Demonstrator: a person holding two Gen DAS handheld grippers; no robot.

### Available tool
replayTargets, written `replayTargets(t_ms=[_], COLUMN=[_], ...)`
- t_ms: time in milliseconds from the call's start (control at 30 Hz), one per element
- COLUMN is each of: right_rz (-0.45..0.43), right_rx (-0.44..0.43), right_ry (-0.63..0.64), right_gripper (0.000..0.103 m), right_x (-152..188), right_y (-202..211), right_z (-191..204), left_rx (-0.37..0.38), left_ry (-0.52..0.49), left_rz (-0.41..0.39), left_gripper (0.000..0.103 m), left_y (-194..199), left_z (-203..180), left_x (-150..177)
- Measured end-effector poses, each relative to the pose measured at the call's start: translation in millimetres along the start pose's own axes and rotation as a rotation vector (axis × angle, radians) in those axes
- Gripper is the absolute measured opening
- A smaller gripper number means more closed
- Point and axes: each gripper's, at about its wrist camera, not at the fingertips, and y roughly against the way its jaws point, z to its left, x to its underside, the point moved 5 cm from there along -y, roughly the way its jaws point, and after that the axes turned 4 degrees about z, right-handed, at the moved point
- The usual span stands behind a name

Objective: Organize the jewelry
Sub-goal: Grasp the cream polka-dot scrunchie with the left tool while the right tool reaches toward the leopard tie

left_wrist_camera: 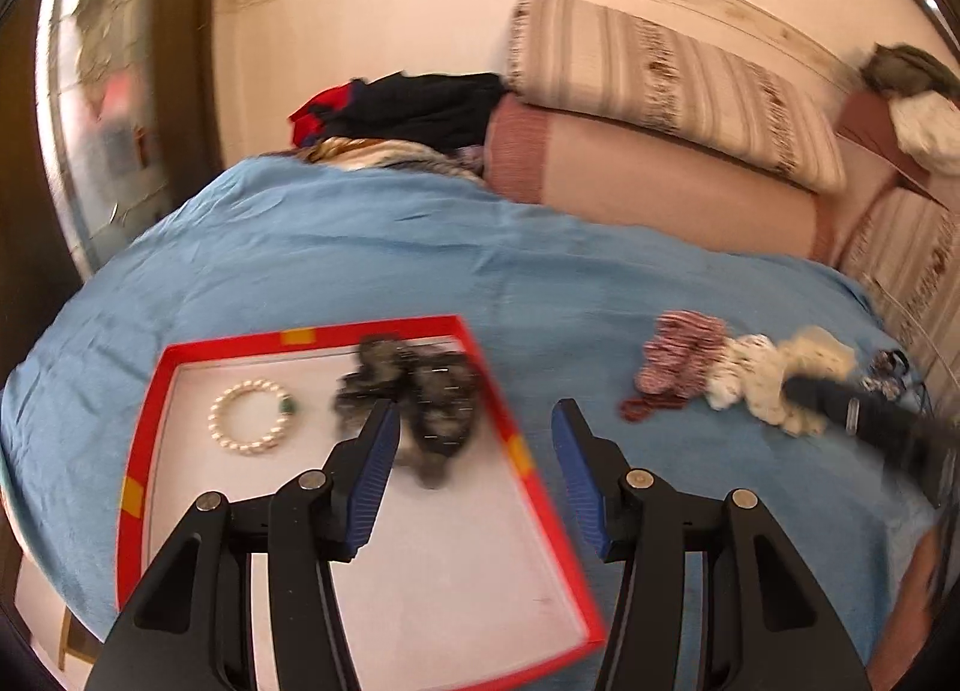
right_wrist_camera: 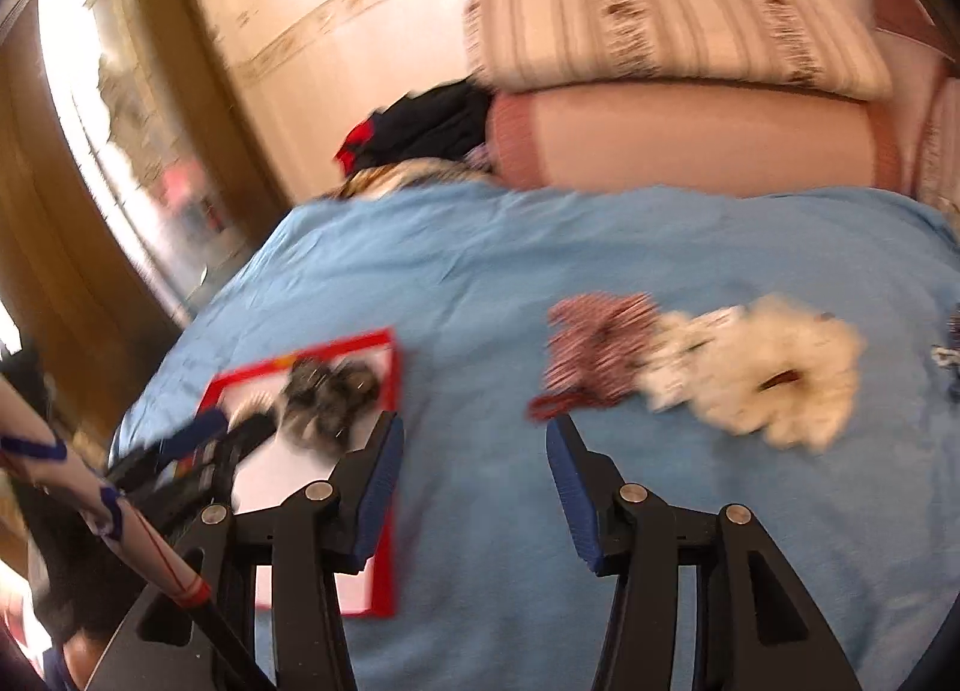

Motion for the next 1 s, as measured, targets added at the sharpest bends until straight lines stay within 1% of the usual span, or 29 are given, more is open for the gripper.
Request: replayTargets(t_ms=[67, 133, 167, 200, 267, 300, 333, 467, 533, 600, 667, 733, 767, 833, 900, 933, 967, 1000], right_rz=[-0.028, -0.119, -0.149, -0.191, -0.193, -0.166, -0.159, -0.202, -0.184, -0.148, -0.124, -0.085, -0.050, 0.025, 0.061, 0.077, 0.095, 0.133], right_rx=[-0.017, -0.039, -0.038, -0.019, -0.008, -0.007, -0.021, -0.022, -0.018, -0.034, -0.039, 0.004, 0.002, -0.013, -0.006, -0.018, -0.039, -0.086], right_ry=[-0.052, -0.089, -0.093, -0.104, -0.148, -0.192, -0.234, -0.343, -0.422, -0.488, -0.529, -0.572, -0.594, -0.589, -0.555, -0.519, -0.486, -0.444], right_gripper=[0.054, 0.054, 0.054, 0.054, 0.054, 0.053, 0.053, 0.053, 0.054, 0.054, 0.054, 0.055, 0.055, 0.054, 0.054, 0.054, 0.054, 0.054], right_x=[-17.7, -32.1, -32.9, -30.1, -20.8, -17.8, -18.0, -27.7, -26.2, -23.3, -22.1, -18.3, -15.1, -10.3, -9.6, -9.8, -8.1, -4.6], right_y=[14.0, 31.5, 36.2, 38.7, 34.5, 30.4, 30.0, 39.4, 32.9, 23.5, 16.3, 3.8, -4.2, -19.1, -25.7, -25.9, -26.0, -26.9], right_z=[-14.9, -34.9, -43.7, -63.4, -91.9, -107.7, -122.7, -169.8, -194.8, -216.1, -229.5, -245.2, -249.8, -248.5, -240.6, -231.8, -222.9, -207.9], left_rx=[0.019, 0.033, 0.031, 0.032, 0.036, 0.038, 0.044, 0.070, 0.099, 0.111, 0.114, 0.116, 0.120, 0.128, 0.127, 0.126, 0.128, 0.134], left_ry=[-0.023, -0.056, -0.080, -0.098, -0.119, -0.124, -0.129, -0.145, -0.140, -0.143, -0.154, -0.151, -0.149, -0.150, -0.154, -0.150, -0.143, -0.136], left_rz=[0.009, 0.021, 0.025, 0.025, 0.029, 0.034, 0.053, 0.092, 0.118, 0.123, 0.123, 0.123, 0.127, 0.137, 0.140, 0.138, 0.137, 0.137], left_gripper=[0.052, 0.052, 0.053, 0.053, 0.055, 0.056, 0.056, 0.056, 0.056, 0.056, 0.056, 0.056, 0.056, 0.056, 0.056, 0.056, 0.056, 0.056], left_y=[2.1, 3.5, 3.6, 2.8, -0.5, -3.9, -11.8, -34.7, -46.0, -52.7, -57.1, -58.8, -59.1, -59.1, -57.5, -55.9, -53.6, -50.2], left_z=[-15.3, -32.9, -41.6, -47.6, -58.4, -64.3, -73.5, -100.9, -112.7, -121.4, -126.8, -128.0, -127.9, -125.7, -122.0, -120.2, -117.4, -114.1], left_x=[0.8, 2.9, 4.9, 6.3, 10.3, 12.2, 13.7, 11.0, 6.6, 1.5, -2.7, -3.6, -2.6, 0.7, 2.6, 2.7, 3.0, 3.5])
